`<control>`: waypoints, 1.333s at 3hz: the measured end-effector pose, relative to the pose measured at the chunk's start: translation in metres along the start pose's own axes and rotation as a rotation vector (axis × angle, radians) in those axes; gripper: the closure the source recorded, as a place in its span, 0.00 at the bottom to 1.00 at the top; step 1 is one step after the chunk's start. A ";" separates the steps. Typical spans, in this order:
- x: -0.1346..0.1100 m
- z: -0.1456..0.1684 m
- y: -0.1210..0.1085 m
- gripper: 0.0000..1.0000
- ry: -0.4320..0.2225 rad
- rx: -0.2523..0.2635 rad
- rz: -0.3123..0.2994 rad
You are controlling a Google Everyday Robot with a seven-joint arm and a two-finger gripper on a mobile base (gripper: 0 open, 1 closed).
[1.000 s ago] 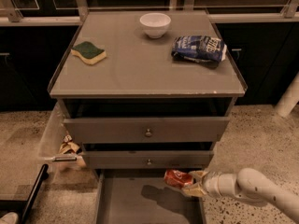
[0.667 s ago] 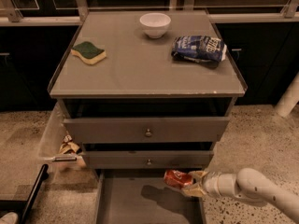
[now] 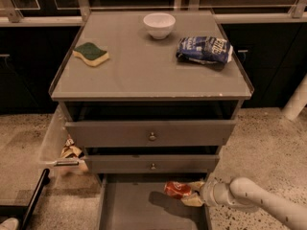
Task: Place coke can into bottom drawer
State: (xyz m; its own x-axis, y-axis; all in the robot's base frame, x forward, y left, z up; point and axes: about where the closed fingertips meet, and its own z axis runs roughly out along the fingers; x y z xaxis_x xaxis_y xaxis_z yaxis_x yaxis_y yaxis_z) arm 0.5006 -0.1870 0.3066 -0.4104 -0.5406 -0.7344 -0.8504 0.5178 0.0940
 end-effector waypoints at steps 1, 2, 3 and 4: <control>0.044 0.049 -0.007 1.00 0.031 -0.002 0.004; 0.069 0.084 -0.015 1.00 0.042 0.019 -0.030; 0.089 0.110 -0.020 1.00 0.077 0.060 -0.070; 0.108 0.135 -0.020 1.00 0.135 0.123 -0.105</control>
Offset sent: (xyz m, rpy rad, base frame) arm 0.0233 0.0127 -0.1555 -0.0952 -0.0517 0.0158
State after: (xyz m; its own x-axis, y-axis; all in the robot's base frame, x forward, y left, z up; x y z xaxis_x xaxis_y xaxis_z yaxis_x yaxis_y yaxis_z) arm 0.5177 -0.1665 0.1343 -0.3687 -0.6760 -0.6380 -0.8479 0.5259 -0.0671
